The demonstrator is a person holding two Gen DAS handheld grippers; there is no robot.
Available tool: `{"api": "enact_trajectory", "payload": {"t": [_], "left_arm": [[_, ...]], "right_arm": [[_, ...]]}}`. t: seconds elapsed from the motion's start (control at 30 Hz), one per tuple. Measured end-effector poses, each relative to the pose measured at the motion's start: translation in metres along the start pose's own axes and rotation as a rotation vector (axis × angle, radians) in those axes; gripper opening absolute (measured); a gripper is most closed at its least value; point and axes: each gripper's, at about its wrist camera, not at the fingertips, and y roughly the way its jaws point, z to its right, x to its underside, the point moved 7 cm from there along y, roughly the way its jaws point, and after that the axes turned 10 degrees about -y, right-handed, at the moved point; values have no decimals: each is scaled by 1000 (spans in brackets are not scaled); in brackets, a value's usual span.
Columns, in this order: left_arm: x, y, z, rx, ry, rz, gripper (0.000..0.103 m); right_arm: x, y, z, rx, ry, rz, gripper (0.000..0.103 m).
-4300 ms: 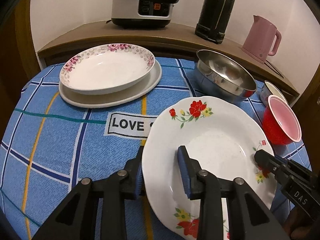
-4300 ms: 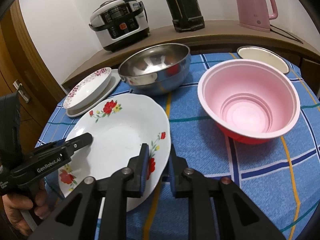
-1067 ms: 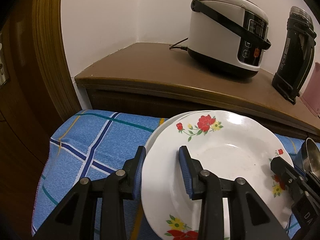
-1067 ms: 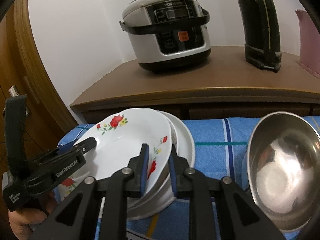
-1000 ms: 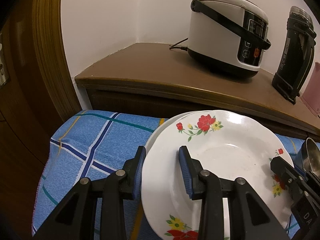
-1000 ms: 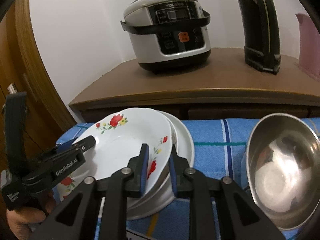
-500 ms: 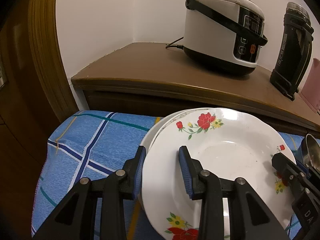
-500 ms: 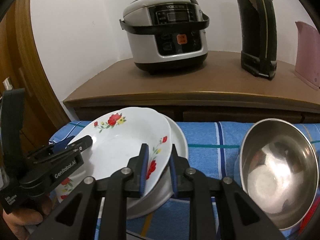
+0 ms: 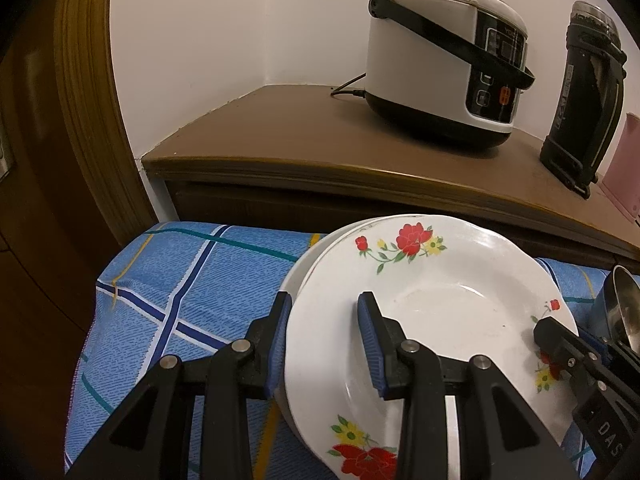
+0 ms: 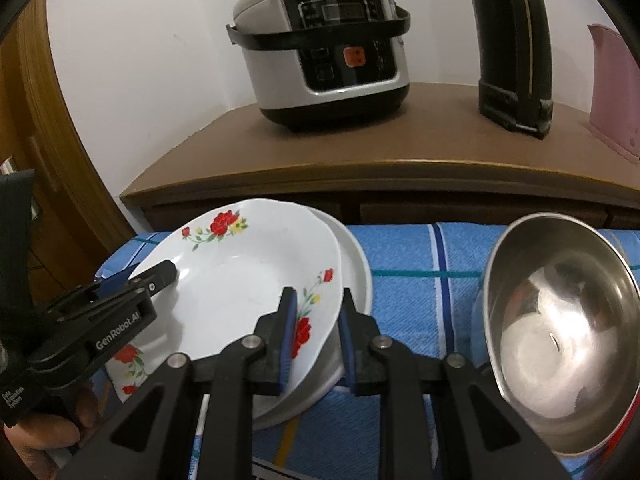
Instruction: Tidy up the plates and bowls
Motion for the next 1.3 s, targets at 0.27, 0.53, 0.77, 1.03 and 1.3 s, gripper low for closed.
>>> {"api": "enact_trajectory", "payload": {"t": [0.27, 0.53, 0.77, 1.03, 1.3], "left_arm": [[-5, -17, -5, -19, -14, 94, 38], [-8, -25, -13, -15, -47, 133, 52], [-8, -29, -12, -34, -33, 149, 52], [-9, -33, -10, -42, -16, 171, 53], [-9, -43, -9, -67, 10, 234, 53]], "right_arm": [[-8, -23, -9, 31, -59, 107, 47], [-5, -32, -12, 31, -71, 124, 56], [-5, -34, -12, 33, -70, 129, 56], [-5, -34, -11, 28, -67, 131, 56], [-6, -40, -12, 7, -51, 162, 60]]}}
